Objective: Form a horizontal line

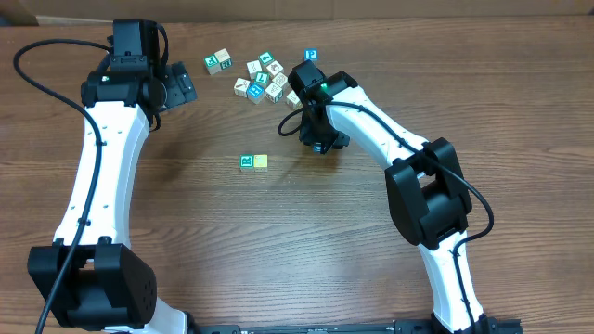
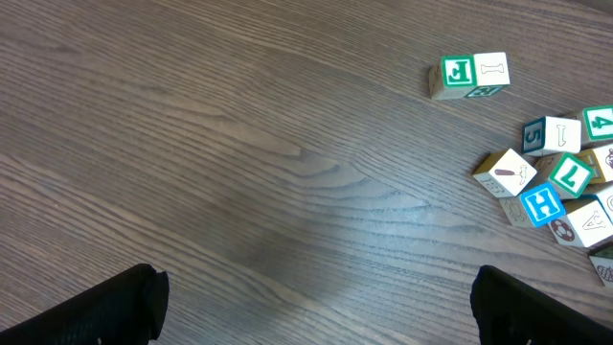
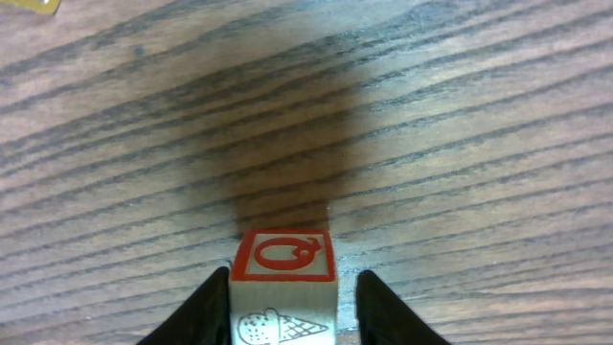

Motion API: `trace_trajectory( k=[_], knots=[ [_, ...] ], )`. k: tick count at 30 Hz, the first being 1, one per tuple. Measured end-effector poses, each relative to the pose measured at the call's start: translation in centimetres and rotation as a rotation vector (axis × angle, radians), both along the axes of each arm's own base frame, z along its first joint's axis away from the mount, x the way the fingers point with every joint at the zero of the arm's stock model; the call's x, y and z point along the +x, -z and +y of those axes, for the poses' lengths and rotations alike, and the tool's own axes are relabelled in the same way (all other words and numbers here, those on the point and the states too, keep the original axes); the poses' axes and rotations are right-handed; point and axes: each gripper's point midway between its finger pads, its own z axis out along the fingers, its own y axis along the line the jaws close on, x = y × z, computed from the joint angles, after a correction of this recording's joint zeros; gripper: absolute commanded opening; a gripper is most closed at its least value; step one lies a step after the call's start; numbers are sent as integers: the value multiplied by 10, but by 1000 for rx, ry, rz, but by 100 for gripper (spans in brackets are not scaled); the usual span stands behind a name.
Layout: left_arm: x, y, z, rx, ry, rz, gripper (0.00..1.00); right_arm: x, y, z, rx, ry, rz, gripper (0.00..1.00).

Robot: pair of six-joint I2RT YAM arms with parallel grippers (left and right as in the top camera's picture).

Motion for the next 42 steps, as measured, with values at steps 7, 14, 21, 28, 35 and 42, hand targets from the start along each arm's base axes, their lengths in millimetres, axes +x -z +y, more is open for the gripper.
trace_trajectory(
  k=[7,14,21,28,35,42],
  knots=[
    [0,0,0,0,0,0,99,-1,0,1,4,-1,4,35],
    [0,0,0,-1,0,0,99,-3,1,4,24,-6,18,23],
    [0,0,0,-1,0,0,100,-6,-2,6,41,-9,32,19],
    [0,0,0,0,0,0,99,-11,-28,14,104,-20,22,19],
    [0,0,0,0,0,0,99,-26,-42,35,145,-67,31,19],
    [0,0,0,0,0,0,100,-51,-42,69,135,-159,29,19]
  ],
)
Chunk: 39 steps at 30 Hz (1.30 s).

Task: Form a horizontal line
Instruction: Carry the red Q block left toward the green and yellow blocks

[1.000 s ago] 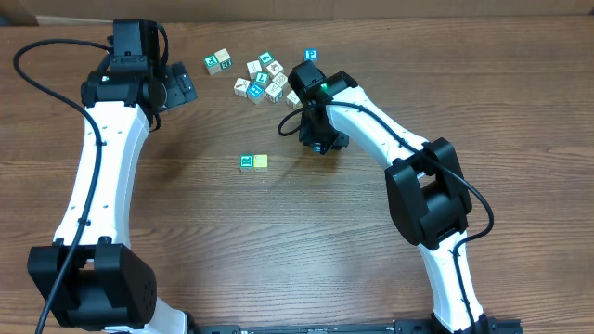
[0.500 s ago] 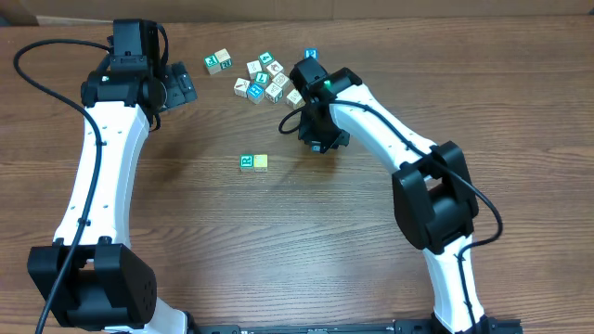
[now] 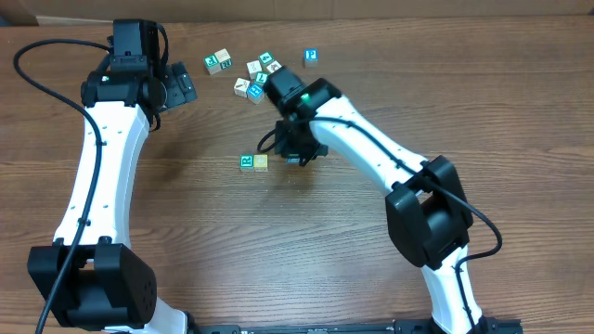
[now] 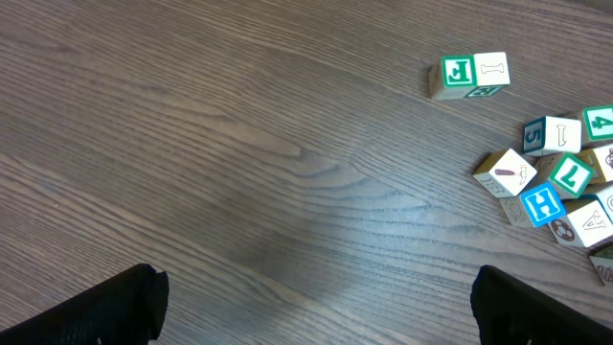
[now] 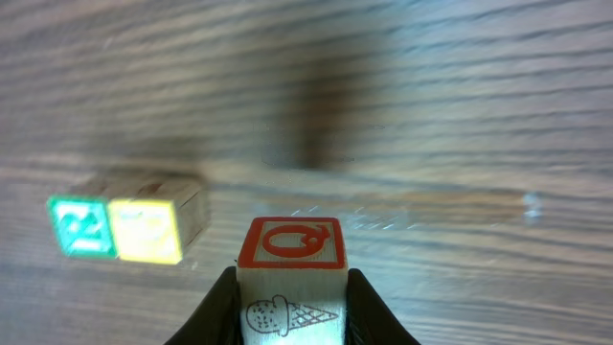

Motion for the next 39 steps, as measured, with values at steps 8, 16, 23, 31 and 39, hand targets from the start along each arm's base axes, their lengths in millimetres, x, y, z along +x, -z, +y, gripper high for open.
trace_trajectory(
  k=[8,16,23,31,39],
  knots=[
    [0,0,0,-1,0,0,100,-7,1,9,-9,-23,-7,19],
    [0,0,0,0,0,0,99,-7,27,7,-6,-22,-19,19],
    [0,0,0,0,0,0,99,-7,35,8,0,-21,-27,21],
    [0,0,0,0,0,0,100,-7,43,7,4,-21,-32,39],
    [0,0,0,0,0,0,100,-6,44,8,9,-20,-39,56]
  ],
)
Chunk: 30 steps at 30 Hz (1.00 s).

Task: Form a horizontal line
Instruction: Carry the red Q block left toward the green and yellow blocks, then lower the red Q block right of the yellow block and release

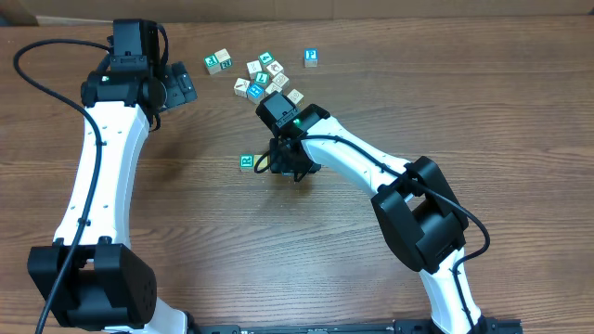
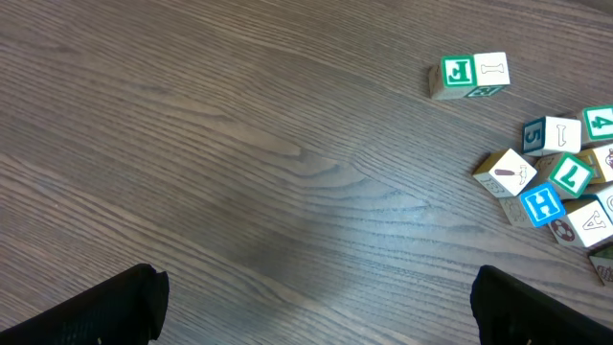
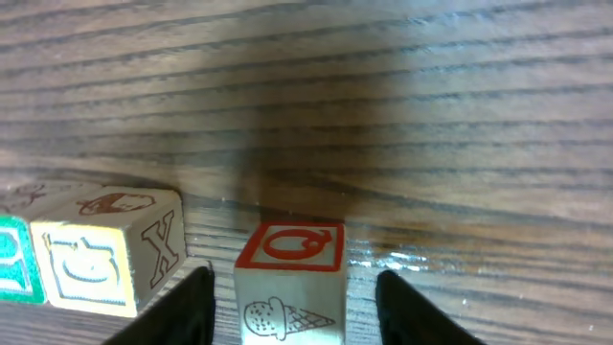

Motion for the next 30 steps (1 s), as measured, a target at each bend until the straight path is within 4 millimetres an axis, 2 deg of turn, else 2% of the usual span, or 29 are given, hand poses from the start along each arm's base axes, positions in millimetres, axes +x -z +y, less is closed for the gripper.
trace_trajectory(
  k=[6,14,19,23,27,30],
  knots=[
    [0,0,0,0,0,0,100,9,-1,0,-7,9,-42,60],
    [0,0,0,0,0,0,99,28,-6,3,-4,24,-132,59],
    [0,0,0,0,0,0,99,36,-8,-6,-49,58,-177,58],
    [0,0,0,0,0,0,100,44,-10,-16,-78,99,-205,45],
    [0,0,0,0,0,0,100,44,-7,-31,-109,127,-183,21],
    [0,0,0,0,0,0,100,40,-4,-50,-151,149,-136,4]
  ],
)
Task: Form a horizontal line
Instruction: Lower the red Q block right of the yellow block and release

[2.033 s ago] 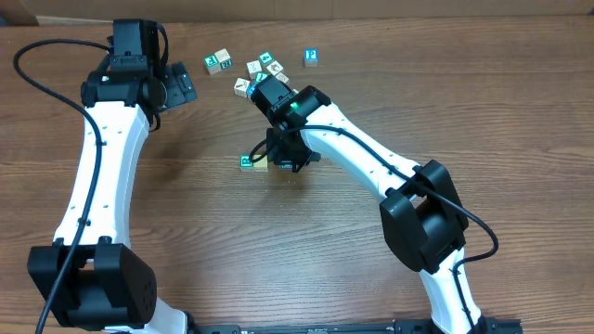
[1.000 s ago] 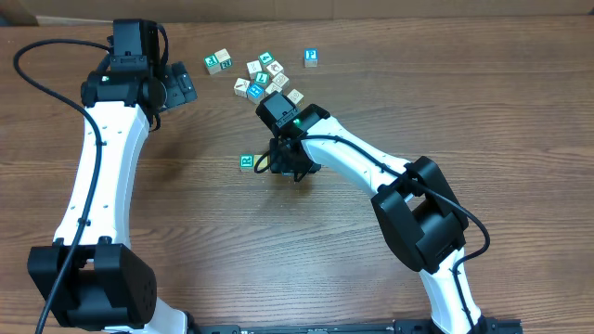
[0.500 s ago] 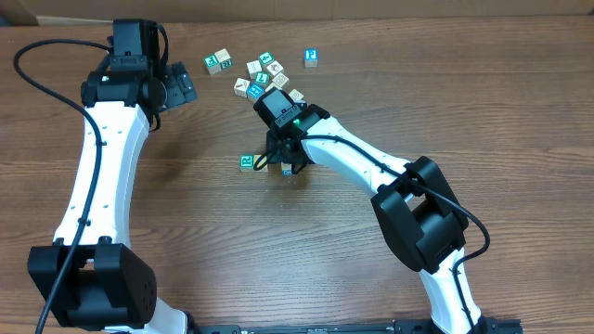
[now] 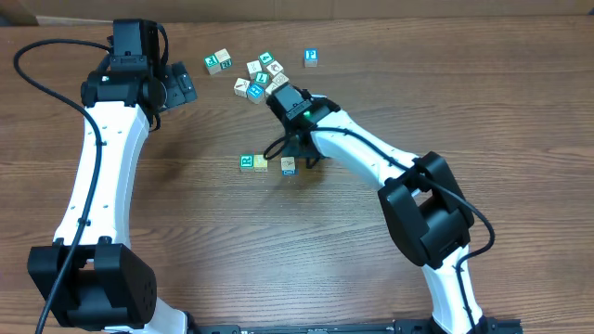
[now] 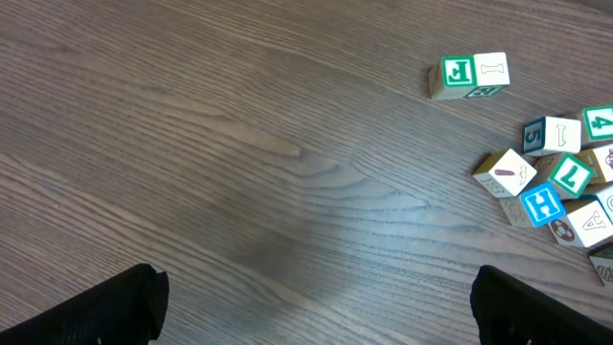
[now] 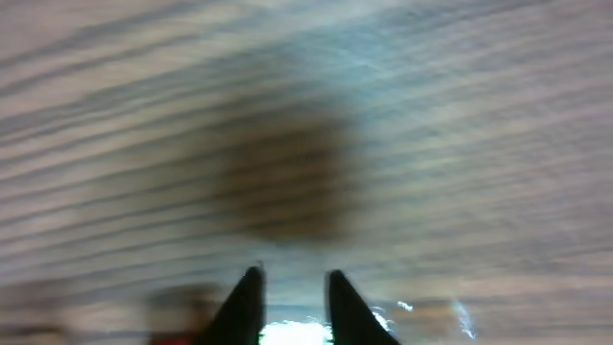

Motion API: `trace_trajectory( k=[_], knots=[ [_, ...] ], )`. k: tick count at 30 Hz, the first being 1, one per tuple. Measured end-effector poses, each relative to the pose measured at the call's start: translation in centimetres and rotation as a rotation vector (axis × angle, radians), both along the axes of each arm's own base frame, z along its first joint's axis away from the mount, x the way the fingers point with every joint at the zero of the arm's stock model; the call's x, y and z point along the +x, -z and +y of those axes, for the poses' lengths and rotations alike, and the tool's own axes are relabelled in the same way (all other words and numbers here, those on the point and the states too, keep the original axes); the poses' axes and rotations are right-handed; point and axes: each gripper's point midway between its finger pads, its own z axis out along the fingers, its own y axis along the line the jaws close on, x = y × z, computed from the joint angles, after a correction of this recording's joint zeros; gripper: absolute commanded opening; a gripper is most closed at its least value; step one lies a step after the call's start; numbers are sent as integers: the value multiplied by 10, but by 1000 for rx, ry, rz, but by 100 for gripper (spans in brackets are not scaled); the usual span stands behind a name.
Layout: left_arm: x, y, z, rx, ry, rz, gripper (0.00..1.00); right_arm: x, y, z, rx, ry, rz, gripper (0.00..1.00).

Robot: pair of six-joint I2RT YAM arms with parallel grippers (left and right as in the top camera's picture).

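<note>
Two blocks stand side by side at mid-table, a green one [image 4: 246, 162] and a yellow one [image 4: 261, 163]. A third block [image 4: 289, 166] sits on the wood a little to their right, with a small gap and slightly nearer the front. My right gripper [image 4: 299, 151] hangs just behind that block. In the blurred right wrist view, the right gripper [image 6: 290, 292] has its fingers apart and nothing between them. My left gripper [image 4: 182, 90] is at the back left; in the left wrist view this gripper [image 5: 316, 316] is wide open over bare wood.
A loose pile of letter blocks [image 4: 266, 79] lies at the back centre, with a joined pair [image 4: 218, 62] to its left and a blue block [image 4: 311, 57] to its right. The left wrist view shows the pair [image 5: 469, 77] and the pile [image 5: 560, 187].
My right gripper has drawn back and up from the Q block, which now stands alone on the table right of the yellow block. Its fingers stand closer together. The left arm has not moved.
My right gripper first held the red Q block to the right of the two-block row. It then held it close beside the yellow block. Later the block was down with the fingers spread wide. Now the gripper is clear of it. The left arm stayed still.
</note>
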Motion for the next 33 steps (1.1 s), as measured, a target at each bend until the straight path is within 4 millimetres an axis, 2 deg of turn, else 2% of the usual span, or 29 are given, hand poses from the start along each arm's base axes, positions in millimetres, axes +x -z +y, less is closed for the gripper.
trace_trajectory(
  k=[3,6,18,24,33],
  knots=[
    [0,0,0,0,0,0,99,-6,3,-14,-24,23,45,4],
    [0,0,0,0,0,0,100,-12,5,-19,-6,32,94,4],
    [0,0,0,0,0,0,99,-33,7,14,136,-17,195,4],
    [0,0,0,0,0,0,100,-34,6,28,166,-43,182,4],
    [0,0,0,0,0,0,100,-32,5,34,193,-50,175,4]
  ],
)
